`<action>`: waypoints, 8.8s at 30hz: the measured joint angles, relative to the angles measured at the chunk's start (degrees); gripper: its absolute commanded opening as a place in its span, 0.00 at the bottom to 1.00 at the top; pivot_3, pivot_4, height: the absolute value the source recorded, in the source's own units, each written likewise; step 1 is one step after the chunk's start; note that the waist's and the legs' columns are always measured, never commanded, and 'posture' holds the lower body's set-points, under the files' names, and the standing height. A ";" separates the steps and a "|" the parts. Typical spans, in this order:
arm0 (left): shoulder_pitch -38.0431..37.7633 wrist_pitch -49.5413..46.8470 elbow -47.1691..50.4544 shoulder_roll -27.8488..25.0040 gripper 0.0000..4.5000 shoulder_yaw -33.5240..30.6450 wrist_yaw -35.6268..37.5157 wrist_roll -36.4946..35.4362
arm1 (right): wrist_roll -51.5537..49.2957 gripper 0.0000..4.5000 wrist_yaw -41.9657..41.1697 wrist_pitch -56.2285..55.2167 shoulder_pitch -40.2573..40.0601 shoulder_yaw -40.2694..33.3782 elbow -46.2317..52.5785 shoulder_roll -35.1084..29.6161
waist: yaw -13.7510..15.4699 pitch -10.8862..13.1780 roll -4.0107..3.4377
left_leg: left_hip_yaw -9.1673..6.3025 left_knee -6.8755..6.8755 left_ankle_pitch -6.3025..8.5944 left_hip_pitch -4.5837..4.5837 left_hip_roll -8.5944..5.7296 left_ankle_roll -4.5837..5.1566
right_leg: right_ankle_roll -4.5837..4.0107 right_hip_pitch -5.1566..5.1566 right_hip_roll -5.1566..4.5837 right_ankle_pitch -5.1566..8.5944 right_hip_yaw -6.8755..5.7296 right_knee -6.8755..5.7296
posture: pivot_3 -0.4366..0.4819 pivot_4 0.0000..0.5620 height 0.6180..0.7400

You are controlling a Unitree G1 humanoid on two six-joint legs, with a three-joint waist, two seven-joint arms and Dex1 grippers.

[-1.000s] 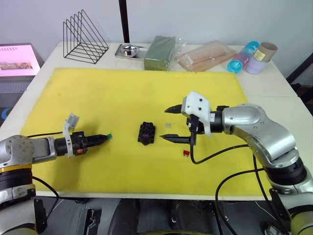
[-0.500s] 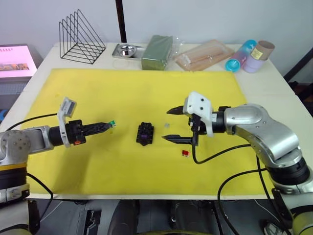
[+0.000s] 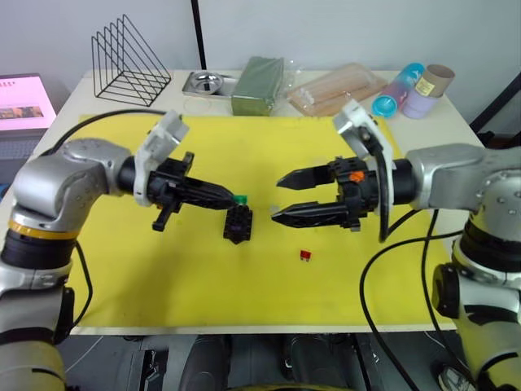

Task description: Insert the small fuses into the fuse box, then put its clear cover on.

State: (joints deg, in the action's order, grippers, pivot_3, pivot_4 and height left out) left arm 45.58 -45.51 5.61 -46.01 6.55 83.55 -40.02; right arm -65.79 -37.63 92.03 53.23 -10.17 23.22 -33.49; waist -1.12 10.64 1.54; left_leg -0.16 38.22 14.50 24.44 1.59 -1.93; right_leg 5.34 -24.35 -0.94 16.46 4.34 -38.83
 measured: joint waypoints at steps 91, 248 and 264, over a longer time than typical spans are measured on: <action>1.27 8.80 -2.05 5.96 0.00 2.77 -0.89 7.69 | -4.81 0.01 13.74 -3.95 0.72 8.07 -1.98 -1.40 | -0.05 0.00 -0.01 | -0.04 -0.03 0.00 0.05 0.17 0.00 | 0.01 -0.05 0.09 0.00 0.04 0.05 | 0.48 0.27 1.00; -8.75 26.95 -11.98 1.93 0.99 8.07 -1.64 27.02 | 53.64 0.00 -14.04 -49.02 -12.03 36.72 -16.08 9.23 | 0.01 -0.07 -0.04 | 0.03 0.03 -0.01 -0.56 0.16 -0.01 | -0.09 0.45 0.26 -0.01 0.01 -0.21 | 0.48 0.27 1.00; -8.04 26.95 -11.99 2.49 1.00 8.07 -2.01 27.02 | 53.68 0.22 -14.41 -47.94 -11.77 36.27 -16.24 9.29 | 0.03 -0.07 -0.05 | 0.02 0.02 -0.01 -0.66 0.16 -0.01 | -0.11 0.57 0.26 0.00 -0.01 -0.19 | 0.48 0.27 1.00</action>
State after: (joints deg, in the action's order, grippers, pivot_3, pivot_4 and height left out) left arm 37.55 -18.56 -6.37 -43.52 14.63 81.53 -13.00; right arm -12.11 -52.04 44.09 41.46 26.10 6.98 -24.20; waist -1.09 10.57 1.49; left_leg -0.14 38.24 14.49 23.78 1.74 -1.95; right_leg 5.23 -23.78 -0.68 16.47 4.33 -39.02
